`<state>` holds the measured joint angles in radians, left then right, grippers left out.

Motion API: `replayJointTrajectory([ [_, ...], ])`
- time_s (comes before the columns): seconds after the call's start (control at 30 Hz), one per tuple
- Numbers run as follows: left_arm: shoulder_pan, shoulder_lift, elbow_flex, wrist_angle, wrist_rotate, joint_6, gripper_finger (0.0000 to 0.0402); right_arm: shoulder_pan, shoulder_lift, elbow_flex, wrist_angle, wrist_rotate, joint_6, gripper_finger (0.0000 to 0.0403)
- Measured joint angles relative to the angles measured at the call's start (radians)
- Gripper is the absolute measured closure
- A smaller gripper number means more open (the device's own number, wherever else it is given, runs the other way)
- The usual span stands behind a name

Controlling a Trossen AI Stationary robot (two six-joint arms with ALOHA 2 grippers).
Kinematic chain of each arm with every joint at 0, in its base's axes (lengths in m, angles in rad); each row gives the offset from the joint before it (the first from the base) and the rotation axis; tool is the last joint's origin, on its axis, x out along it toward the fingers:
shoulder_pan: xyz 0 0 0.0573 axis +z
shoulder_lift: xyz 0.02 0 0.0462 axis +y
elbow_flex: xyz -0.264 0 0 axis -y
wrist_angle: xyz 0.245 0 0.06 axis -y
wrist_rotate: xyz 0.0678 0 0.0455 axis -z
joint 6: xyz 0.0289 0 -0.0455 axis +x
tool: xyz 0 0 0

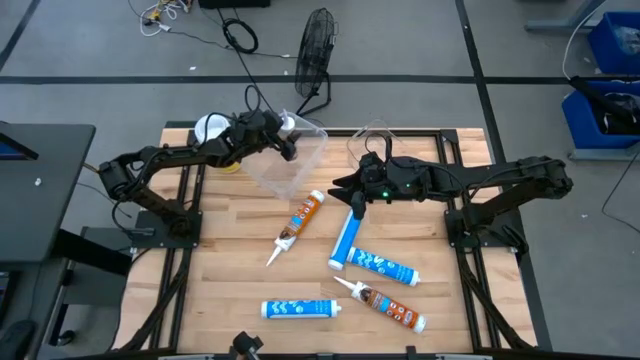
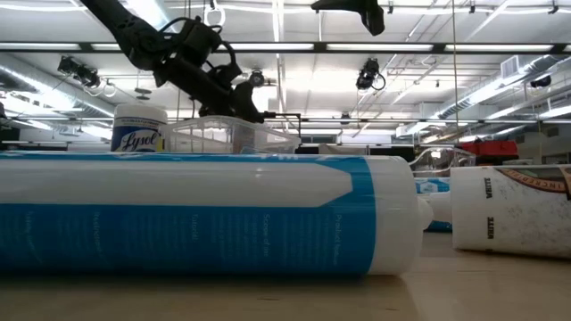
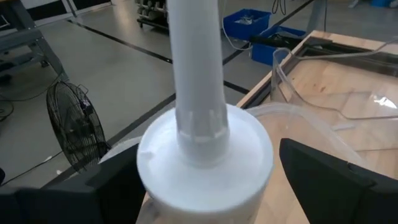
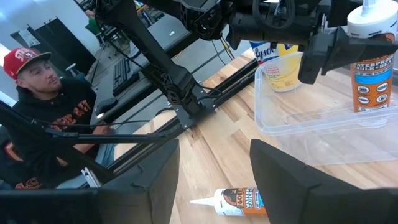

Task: Pick & place silicon tubes, Sealant and Lysol wipes
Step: Put the left brown sealant into the white transparent bin, then put the bottom brown sealant into the white transparent bin

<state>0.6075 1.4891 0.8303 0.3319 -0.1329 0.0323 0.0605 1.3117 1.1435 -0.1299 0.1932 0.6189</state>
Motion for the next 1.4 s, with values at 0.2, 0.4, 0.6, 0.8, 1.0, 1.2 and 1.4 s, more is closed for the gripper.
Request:
replayJointTrajectory([
  [0.2,0.000,-0.021,0.000,0.019,0.000,-0.001,0.0051,0.000,0.000,0.000,0.000,0.000,-0.001,0.0201],
  [0.4,0.002,-0.082,0.000,0.028,-0.001,0.010,0.0051,0.000,0.000,0.000,0.000,0.000,-0.001,0.0201],
  [0.6,0.002,-0.156,0.000,0.047,-0.002,0.035,0.0051,0.000,0.000,0.000,0.000,0.000,-0.003,0.0201],
  [0.8,-0.003,-0.274,0.000,0.080,0.031,0.010,0.0051,0.000,0.000,0.000,0.002,-0.001,-0.006,0.0201],
  [1.0,-0.070,-0.484,0.002,-0.196,0.044,-0.154,0.0053,0.000,0.000,0.000,0.003,-0.002,-0.016,0.0201],
  [1.2,-0.238,-0.658,0.001,-0.524,0.012,-0.276,0.0067,0.000,0.000,0.000,0.003,-0.002,-0.078,0.0201],
  [1.4,-0.483,-0.731,0.001,-0.747,-0.119,-0.529,0.0072,0.004,0.000,0.000,0.003,-0.003,-0.108,0.0201],
])
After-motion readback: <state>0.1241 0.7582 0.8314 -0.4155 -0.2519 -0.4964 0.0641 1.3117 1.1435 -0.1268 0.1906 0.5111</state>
